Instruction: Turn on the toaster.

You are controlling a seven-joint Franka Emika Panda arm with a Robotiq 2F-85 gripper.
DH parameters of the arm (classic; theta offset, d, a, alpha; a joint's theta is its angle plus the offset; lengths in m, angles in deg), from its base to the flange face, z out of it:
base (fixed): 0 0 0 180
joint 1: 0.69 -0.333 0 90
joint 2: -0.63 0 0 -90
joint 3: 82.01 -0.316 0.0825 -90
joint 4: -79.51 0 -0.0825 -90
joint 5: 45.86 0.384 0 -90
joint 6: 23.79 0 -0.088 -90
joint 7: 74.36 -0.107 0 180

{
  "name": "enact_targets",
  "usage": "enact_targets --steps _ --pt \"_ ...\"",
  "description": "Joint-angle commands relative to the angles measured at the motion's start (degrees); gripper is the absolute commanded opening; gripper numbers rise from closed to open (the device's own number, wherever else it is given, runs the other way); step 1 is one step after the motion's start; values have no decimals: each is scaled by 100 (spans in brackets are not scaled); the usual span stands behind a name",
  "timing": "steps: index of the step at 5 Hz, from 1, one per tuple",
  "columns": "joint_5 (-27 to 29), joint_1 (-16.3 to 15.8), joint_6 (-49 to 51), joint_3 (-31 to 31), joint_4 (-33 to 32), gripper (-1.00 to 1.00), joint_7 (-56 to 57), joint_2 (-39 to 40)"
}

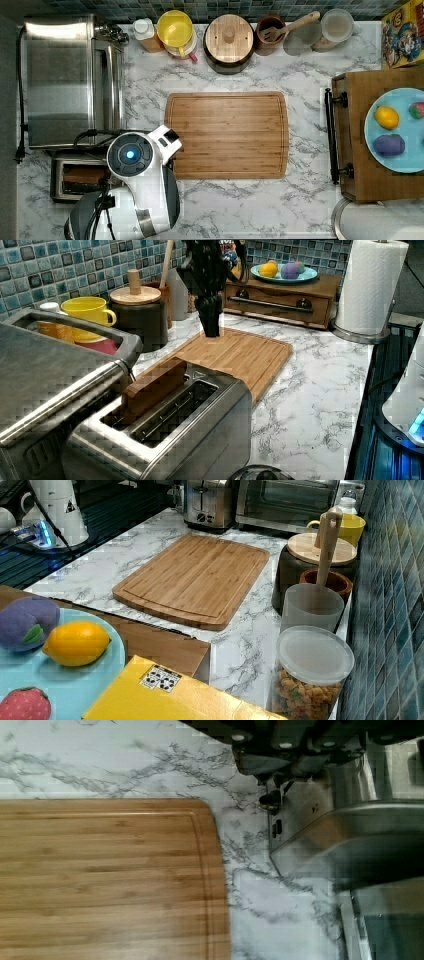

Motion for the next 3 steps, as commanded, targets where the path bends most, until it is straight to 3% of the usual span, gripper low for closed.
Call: enact_targets --steps 1,3 --pt "840 -411 -360 -9 -733 -100 1075 -832" --pt "884 -368 -687 -333 -798 -100 714 -596"
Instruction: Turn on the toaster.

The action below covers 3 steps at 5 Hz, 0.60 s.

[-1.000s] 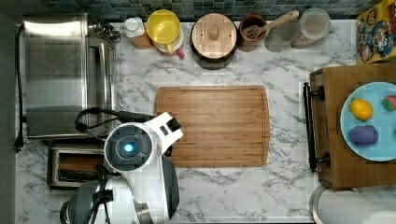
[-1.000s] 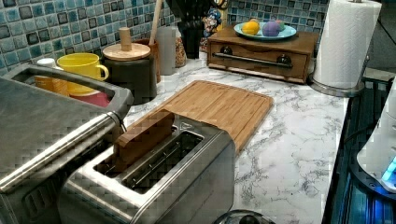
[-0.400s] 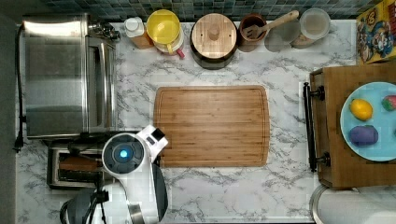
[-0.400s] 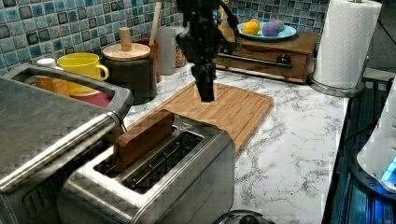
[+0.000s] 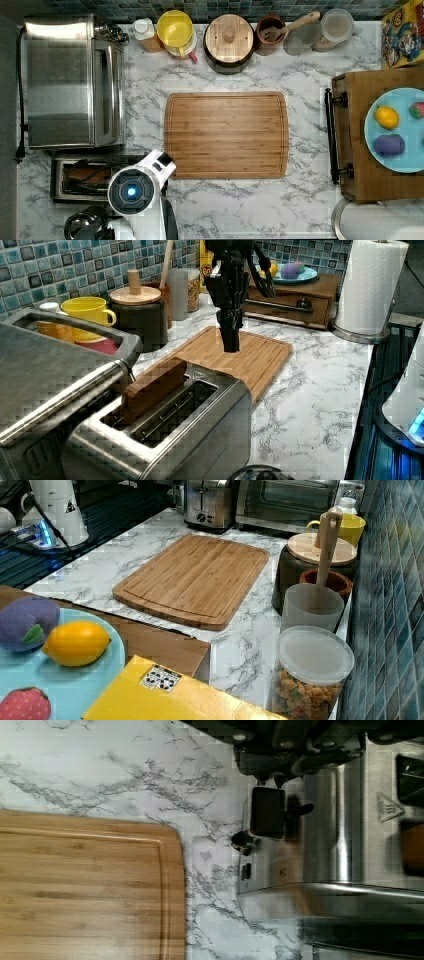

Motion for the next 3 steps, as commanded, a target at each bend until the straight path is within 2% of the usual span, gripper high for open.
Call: enact_targets --steps 1,2,3 --pt "40 -81 -587 -277 90 -100 -271 303" --pt "31 -76 -790 -252 48 -100 -472 312" --pt "0 -84 -562 -240 239 -100 -500 506"
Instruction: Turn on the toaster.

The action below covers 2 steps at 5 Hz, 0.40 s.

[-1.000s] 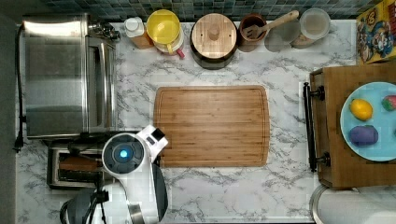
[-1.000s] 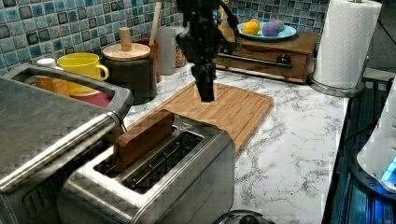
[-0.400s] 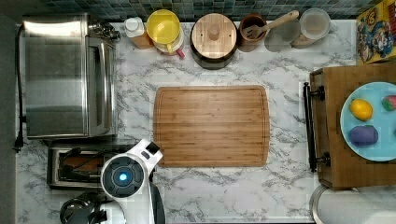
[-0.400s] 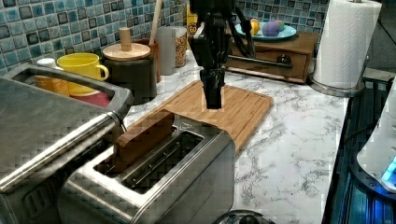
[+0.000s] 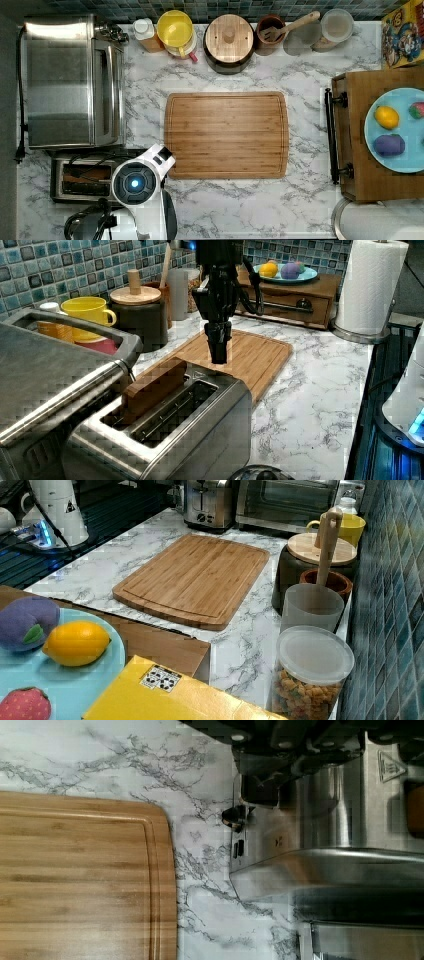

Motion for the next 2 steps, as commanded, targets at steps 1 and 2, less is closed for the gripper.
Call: enact_targets --steps 1,2 --pt "-198 -111 28 -275 309 -100 -514 401" --pt "-411 -75 -79 -363 291 -100 -782 775"
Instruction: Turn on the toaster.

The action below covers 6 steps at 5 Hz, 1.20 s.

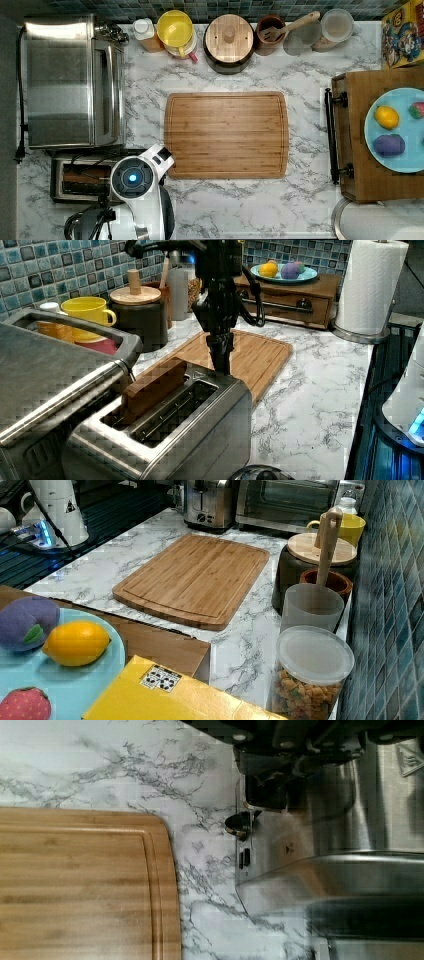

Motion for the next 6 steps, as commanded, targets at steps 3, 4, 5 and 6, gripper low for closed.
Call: enact_targets --steps 3,4,5,6 --pt "-149 297 -363 147 -695 -100 -459 962" --pt "339 262 -717 227 -1397 -100 244 678" --pt "828 -41 -969 55 -1610 -100 939 893" --pt "969 -325 -1475 -237 -1697 -100 936 1480"
